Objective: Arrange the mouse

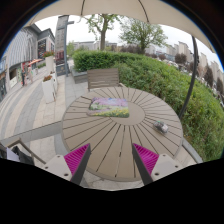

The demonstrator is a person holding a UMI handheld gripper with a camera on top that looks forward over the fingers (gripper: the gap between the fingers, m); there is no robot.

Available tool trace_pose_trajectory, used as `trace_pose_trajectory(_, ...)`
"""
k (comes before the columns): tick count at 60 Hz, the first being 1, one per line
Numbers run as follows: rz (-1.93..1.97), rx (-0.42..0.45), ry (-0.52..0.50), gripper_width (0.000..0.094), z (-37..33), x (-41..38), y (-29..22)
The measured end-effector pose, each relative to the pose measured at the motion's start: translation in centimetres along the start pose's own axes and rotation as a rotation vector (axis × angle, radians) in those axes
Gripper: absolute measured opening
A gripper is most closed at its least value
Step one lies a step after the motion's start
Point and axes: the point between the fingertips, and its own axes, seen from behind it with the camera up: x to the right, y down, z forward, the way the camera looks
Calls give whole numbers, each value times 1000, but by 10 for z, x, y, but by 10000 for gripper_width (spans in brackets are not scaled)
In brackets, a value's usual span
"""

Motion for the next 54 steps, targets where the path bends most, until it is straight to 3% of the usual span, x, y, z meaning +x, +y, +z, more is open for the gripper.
trace_pose_trajectory(26, 111, -8, 222, 853, 30, 190, 57)
trace_pose_trajectory(41, 135, 82, 259, 854, 94, 254, 45)
trace_pose_trajectory(54, 140, 91, 247, 855, 169, 288, 30)
